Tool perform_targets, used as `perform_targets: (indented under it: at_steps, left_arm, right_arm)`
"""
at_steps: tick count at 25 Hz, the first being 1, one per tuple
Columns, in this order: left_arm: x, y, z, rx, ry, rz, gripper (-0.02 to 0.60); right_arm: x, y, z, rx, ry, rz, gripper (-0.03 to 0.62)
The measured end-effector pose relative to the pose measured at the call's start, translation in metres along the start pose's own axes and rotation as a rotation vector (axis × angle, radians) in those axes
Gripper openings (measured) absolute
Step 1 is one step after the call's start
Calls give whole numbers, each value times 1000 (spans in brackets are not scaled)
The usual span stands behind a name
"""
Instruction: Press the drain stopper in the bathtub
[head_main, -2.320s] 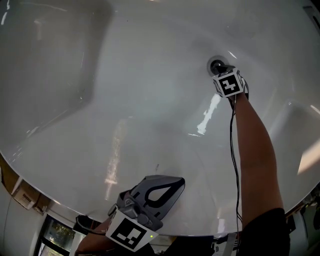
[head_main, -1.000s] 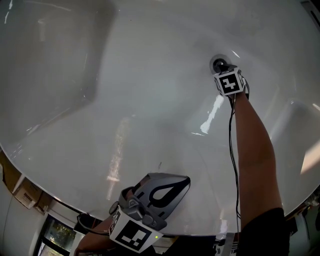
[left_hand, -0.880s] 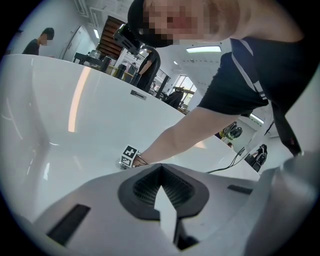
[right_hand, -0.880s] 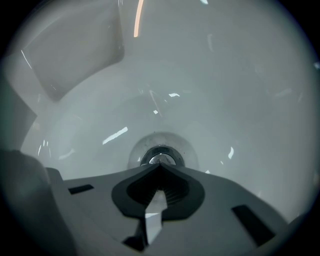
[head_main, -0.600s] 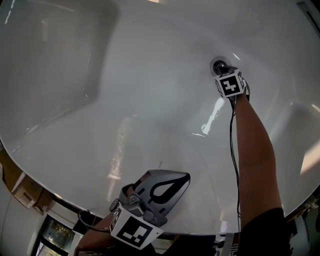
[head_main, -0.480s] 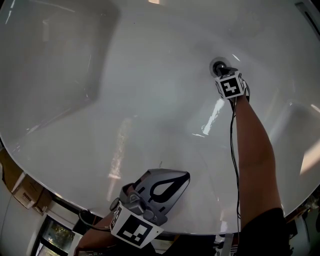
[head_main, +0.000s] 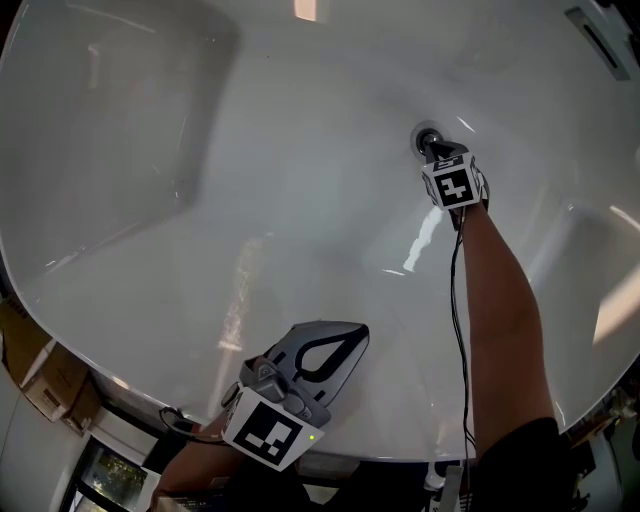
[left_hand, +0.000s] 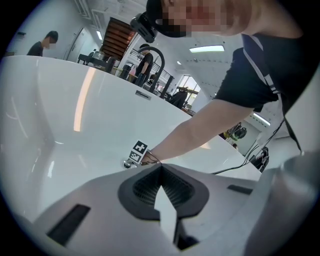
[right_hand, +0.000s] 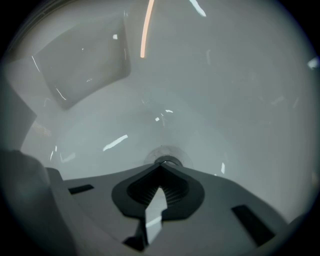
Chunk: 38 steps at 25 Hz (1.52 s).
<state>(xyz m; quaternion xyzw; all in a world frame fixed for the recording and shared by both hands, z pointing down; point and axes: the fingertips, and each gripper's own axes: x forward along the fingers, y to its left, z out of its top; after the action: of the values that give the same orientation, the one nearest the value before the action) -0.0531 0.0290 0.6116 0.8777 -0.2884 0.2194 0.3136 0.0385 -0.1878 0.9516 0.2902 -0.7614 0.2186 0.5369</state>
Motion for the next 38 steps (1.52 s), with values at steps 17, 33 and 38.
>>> perform_targets:
  at_steps: [17,33,38]
  left_arm:
    - [-8,36,-28,-197,-44,153,3]
    - [-56,-1,54,-209,-129,147,3]
    - [-74,-33,84,-166,-134,117,3]
  right_arm:
    - [-134,13,22,62,-210,47,15]
    - [-315,41,55,195,-430,45,15]
    - [-389,45,53,248,-495,35,15]
